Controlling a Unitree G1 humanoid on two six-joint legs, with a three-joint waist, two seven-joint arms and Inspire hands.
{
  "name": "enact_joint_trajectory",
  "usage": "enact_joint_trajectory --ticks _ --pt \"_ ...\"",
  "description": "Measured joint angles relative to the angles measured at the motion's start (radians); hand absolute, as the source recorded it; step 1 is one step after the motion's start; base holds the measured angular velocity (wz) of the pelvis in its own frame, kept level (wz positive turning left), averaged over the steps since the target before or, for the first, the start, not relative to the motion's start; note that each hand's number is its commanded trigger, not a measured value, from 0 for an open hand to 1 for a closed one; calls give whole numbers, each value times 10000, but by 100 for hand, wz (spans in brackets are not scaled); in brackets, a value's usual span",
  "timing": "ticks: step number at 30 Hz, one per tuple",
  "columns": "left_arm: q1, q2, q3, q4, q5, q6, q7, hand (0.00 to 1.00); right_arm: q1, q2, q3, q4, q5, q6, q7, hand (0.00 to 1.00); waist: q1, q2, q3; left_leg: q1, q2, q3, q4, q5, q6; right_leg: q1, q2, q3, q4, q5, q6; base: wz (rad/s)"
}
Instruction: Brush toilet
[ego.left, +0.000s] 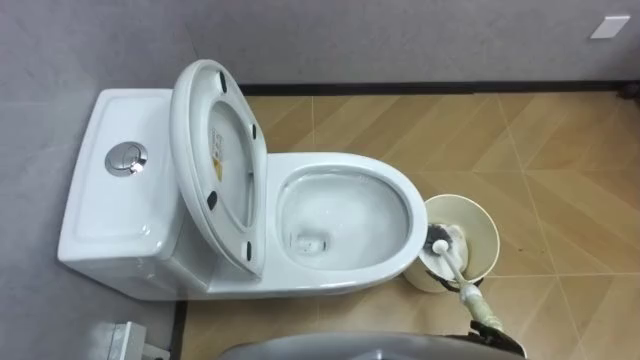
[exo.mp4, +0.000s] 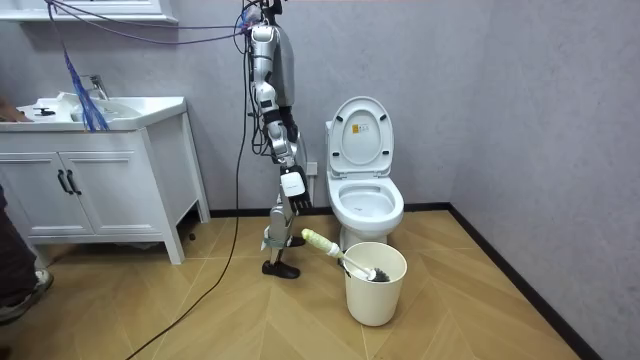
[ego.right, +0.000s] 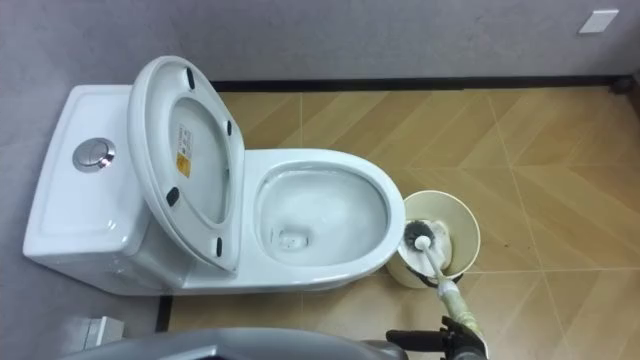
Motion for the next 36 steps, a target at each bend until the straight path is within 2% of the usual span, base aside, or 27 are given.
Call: enact_joint_trajectory --ticks 11,16,21,27,36 --pt "77 -32 5 17 379 -6 1 0 20 37 2 -1 -647 -61 -586 0 0 -1 4 -5 -12 28 45 -19 11 10 -15 36 -4 -29 12 0" --pt "9 -40 -5 22 437 -57 1 0 30 42 5 -12 -1173 -106 -856 0 16 26 6 -24 -20 48 60 -21 14 -7 -7 214 -8 -58 15 0" --pt "-63 1 2 1 686 -236 3 0 53 51 13 -412 -1976 -131 -1196 0 21 37 5 -14 -33 46 79 -24 11 -44 -15 264 -27 -141 -3 0" --pt "-176 96 11 1 844 -485 45 0 -80 50 19 -527 -2667 -527 -1673 0 108 54 0 2 -18 42 75 -24 5 -55 -18 263 -36 -164 -2 0" --pt "-166 115 -6 -270 839 -656 271 0 -229 34 20 -527 -2705 -631 -2463 0 284 111 -13 -213 -41 -14 40 -24 4 -214 -19 146 7 -166 3 2"
